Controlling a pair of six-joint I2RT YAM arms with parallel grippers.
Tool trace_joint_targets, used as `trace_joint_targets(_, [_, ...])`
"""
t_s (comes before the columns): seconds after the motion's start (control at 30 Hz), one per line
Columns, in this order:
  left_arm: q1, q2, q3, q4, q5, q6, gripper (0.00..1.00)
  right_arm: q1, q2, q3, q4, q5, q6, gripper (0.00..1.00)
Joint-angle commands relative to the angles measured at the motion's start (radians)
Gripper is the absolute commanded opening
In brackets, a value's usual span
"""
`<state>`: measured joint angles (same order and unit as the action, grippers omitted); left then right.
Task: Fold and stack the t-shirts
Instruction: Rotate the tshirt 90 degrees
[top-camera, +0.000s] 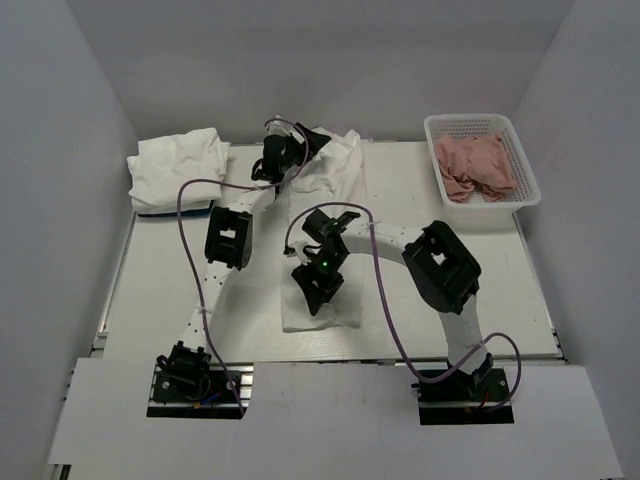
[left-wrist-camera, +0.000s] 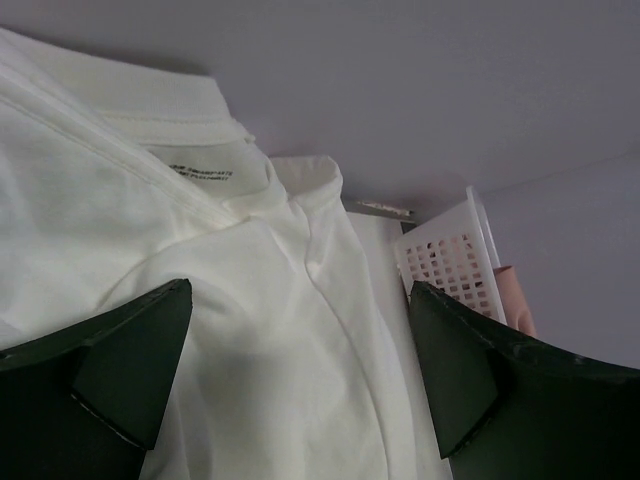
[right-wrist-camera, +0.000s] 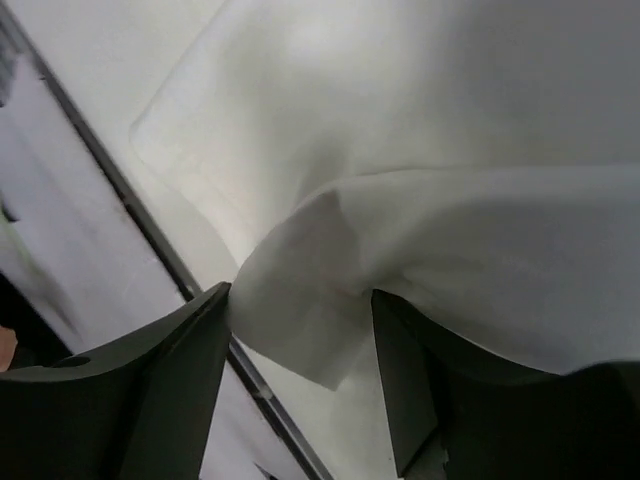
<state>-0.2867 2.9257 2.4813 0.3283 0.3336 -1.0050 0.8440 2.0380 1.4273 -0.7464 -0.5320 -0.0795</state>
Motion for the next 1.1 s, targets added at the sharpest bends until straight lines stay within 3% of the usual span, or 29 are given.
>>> trace_joint_targets(0.0, [-0.017, 0.058, -0.015, -0.035, -0.074, -0.017, 1.00, 0.026, 0.034, 0.087, -0.059, -0.121, -0.091, 0.65])
trace_joint_targets(0.03, [-0.017, 0.058, -0.015, -0.022, -0.085, -0.017, 1.00, 0.024, 0.027, 0.072, -0.048, -0.114, -0.079, 0.66])
trace_joint_targets(0.13, [-0.017, 0.030, -0.006, -0.012, -0.094, -0.008, 1.00, 0.035, -0.053, 0.004, 0.013, -0.050, -0.039, 0.90])
trace_joint_targets(0.3, [-0.017, -0.074, -0.022, -0.012, -0.079, 0.051, 1.00, 0.021, -0.269, -0.105, 0.137, 0.007, 0.043, 0.90])
trace_joint_targets(0.43, [-0.008, -0.270, -0.128, 0.029, -0.016, 0.081, 1.00, 0.021, -0.424, -0.183, 0.258, 0.033, 0.136, 0.90])
trace_joint_targets(0.6, [-0.008, -0.425, -0.102, -0.056, 0.036, 0.146, 1.00, 0.015, -0.599, -0.352, 0.315, 0.222, 0.228, 0.90])
trace_joint_targets(0.7, [0.001, -0.546, -0.168, -0.124, 0.134, 0.212, 1.00, 0.001, -0.708, -0.444, 0.314, 0.351, 0.332, 0.90])
trace_joint_targets(0.8, [0.001, -0.762, -0.332, -0.308, 0.179, 0.321, 1.00, -0.006, -0.803, -0.533, 0.341, 0.460, 0.405, 0.90])
trace_joint_targets(0.9, [-0.020, -1.035, -0.646, -0.416, 0.139, 0.394, 1.00, -0.010, -0.865, -0.606, 0.378, 0.484, 0.412, 0.90])
trace_joint_targets(0.93, [-0.020, -1.101, -0.823, -0.432, 0.139, 0.416, 1.00, -0.008, -0.878, -0.643, 0.386, 0.483, 0.405, 0.90])
trace_joint_targets(1.07, [-0.029, -1.379, -1.195, -0.582, 0.093, 0.404, 1.00, -0.006, -0.842, -0.688, 0.407, 0.477, 0.339, 0.90])
